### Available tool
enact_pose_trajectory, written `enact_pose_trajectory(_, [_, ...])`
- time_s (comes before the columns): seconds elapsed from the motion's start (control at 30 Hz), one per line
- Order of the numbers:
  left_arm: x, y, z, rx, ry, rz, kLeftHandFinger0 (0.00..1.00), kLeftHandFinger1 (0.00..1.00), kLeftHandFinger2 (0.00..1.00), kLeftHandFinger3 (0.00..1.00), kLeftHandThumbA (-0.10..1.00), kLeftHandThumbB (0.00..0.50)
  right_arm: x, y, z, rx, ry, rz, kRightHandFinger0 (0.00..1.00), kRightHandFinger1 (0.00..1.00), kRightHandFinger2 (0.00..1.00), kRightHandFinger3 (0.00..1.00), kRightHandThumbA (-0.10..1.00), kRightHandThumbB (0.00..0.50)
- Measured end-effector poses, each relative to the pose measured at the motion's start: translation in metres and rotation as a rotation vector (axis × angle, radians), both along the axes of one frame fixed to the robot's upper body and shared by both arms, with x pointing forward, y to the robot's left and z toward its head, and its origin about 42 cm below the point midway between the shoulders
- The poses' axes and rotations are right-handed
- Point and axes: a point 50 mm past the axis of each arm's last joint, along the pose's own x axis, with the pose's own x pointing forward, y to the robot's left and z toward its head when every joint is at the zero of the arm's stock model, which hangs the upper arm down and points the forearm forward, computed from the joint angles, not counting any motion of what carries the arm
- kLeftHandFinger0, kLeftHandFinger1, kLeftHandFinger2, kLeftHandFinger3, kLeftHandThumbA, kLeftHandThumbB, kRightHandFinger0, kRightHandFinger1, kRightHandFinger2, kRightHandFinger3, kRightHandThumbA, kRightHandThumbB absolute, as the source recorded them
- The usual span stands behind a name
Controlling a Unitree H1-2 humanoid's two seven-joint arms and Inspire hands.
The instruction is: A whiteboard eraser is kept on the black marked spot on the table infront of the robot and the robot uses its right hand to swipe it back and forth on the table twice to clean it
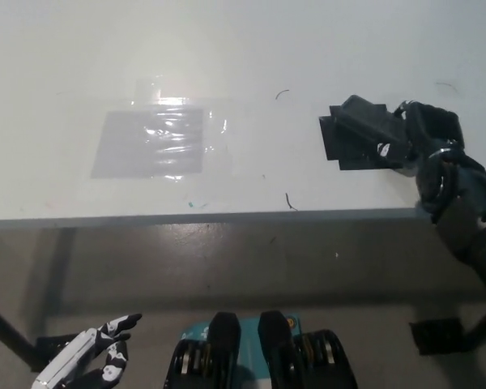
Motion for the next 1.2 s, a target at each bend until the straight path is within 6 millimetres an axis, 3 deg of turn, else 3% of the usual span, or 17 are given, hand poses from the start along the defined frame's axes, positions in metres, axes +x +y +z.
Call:
enact_pose_trajectory(0.1, [-0.001,0.000,-0.001,-0.001,0.002,0.000,1.00,1.00,1.00,1.00,0.87,0.500,-0.005,-0.001,0.004,0.158,-0.037,-0.002,1.00,1.00,1.00,1.00,1.00,0.497])
enact_pose_trajectory(0.13, [-0.001,0.000,-0.001,-0.002,0.003,0.001,1.00,1.00,1.00,1.00,0.87,0.500,-0.007,-0.002,0.006,0.214,-0.053,0.001,1.00,1.00,1.00,1.00,1.00,0.471])
enact_pose_trajectory(0.2, [0.000,-0.001,-0.001,-0.002,0.003,0.001,1.00,1.00,1.00,1.00,0.88,0.495,-0.012,-0.001,0.007,0.288,-0.069,0.010,1.00,1.00,1.00,1.00,1.00,0.473])
enact_pose_trajectory(0.23, [0.000,-0.001,-0.001,-0.003,0.004,0.001,1.00,1.00,1.00,1.00,0.87,0.497,-0.016,0.000,0.008,0.328,-0.082,0.019,1.00,1.00,1.00,1.00,1.00,0.500])
enact_pose_trajectory(0.3, [0.000,-0.001,-0.001,-0.003,0.006,0.001,1.00,1.00,1.00,1.00,0.87,0.499,-0.020,0.002,0.010,0.378,-0.102,0.034,1.00,1.00,1.00,1.00,1.00,0.500])
enact_pose_trajectory(0.33, [0.000,-0.001,-0.002,-0.003,0.006,0.002,1.00,1.00,1.00,1.00,0.85,0.500,-0.021,0.003,0.012,0.395,-0.110,0.039,1.00,1.00,1.00,1.00,1.00,0.475])
enact_pose_trajectory(0.43, [-0.001,-0.001,-0.003,-0.004,0.013,0.004,1.00,1.00,1.00,1.00,0.85,0.497,-0.030,0.008,0.023,0.483,-0.163,0.075,1.00,1.00,1.00,1.00,1.00,0.500])
enact_pose_trajectory(0.77, [-0.001,-0.002,-0.006,-0.010,0.022,0.008,1.00,1.00,1.00,1.00,0.87,0.500,-0.059,0.013,0.055,0.665,-0.317,0.158,1.00,1.00,1.00,1.00,1.00,0.499])
enact_pose_trajectory(0.8, [-0.001,-0.002,-0.007,-0.010,0.022,0.008,1.00,1.00,1.00,1.00,0.88,0.500,-0.063,0.012,0.058,0.677,-0.333,0.164,1.00,1.00,1.00,1.00,0.82,0.490])
enact_pose_trajectory(0.87, [-0.001,-0.002,-0.007,-0.010,0.024,0.008,1.00,1.00,1.00,1.00,0.89,0.500,-0.072,0.009,0.058,0.693,-0.353,0.172,1.00,1.00,1.00,1.00,0.84,0.395])
enact_pose_trajectory(0.9, [-0.001,-0.002,-0.007,-0.010,0.024,0.008,1.00,1.00,1.00,1.00,0.89,0.500,-0.078,0.008,0.056,0.701,-0.361,0.177,1.00,1.00,1.00,1.00,0.95,0.484])
enact_pose_trajectory(0.97, [-0.001,-0.002,-0.008,-0.010,0.026,0.009,1.00,1.00,1.00,1.00,0.88,0.500,-0.096,0.006,0.045,0.714,-0.366,0.189,1.00,1.00,1.00,1.00,1.00,0.494])
enact_pose_trajectory(1.03, [0.000,-0.002,-0.008,-0.011,0.028,0.010,1.00,1.00,1.00,1.00,0.88,0.500,-0.127,0.008,0.019,0.737,-0.345,0.198,1.00,1.00,1.00,1.00,1.00,0.211])
enact_pose_trajectory(1.1, [0.000,-0.002,-0.008,-0.013,0.029,0.010,1.00,1.00,1.00,1.00,0.88,0.499,-0.157,0.012,-0.008,0.759,-0.304,0.197,1.00,1.00,1.00,1.00,1.00,0.365])
enact_pose_trajectory(1.17, [0.001,-0.003,-0.008,-0.015,0.029,0.010,1.00,1.00,1.00,1.00,0.88,0.491,-0.190,0.019,-0.032,0.778,-0.262,0.211,1.00,1.00,1.00,1.00,1.00,0.369])
enact_pose_trajectory(1.2, [0.002,-0.003,-0.008,-0.015,0.029,0.010,1.00,1.00,1.00,1.00,0.87,0.487,-0.210,0.021,-0.044,0.787,-0.235,0.215,1.00,1.00,1.00,1.00,1.00,0.401])
